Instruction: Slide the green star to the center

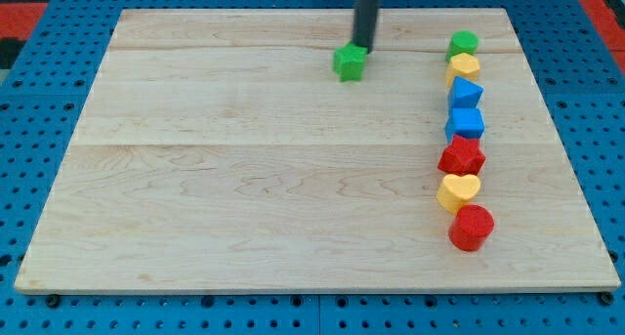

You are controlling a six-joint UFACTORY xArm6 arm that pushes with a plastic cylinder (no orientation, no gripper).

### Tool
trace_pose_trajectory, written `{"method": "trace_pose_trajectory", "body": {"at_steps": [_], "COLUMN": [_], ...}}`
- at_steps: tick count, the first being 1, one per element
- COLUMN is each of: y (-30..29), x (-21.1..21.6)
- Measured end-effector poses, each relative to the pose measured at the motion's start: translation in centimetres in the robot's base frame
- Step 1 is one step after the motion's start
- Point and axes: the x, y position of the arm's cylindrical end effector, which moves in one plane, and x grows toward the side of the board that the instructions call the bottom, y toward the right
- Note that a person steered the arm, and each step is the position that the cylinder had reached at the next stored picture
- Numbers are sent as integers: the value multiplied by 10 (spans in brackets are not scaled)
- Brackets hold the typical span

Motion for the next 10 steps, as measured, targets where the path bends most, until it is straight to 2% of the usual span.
{"method": "trace_pose_trajectory", "body": {"at_steps": [1, 2, 3, 4, 5, 6, 8, 10], "y": [-43, -33, -16, 38, 64, 75, 31, -18], "x": [27, 48, 35, 44, 71, 79, 81, 63]}}
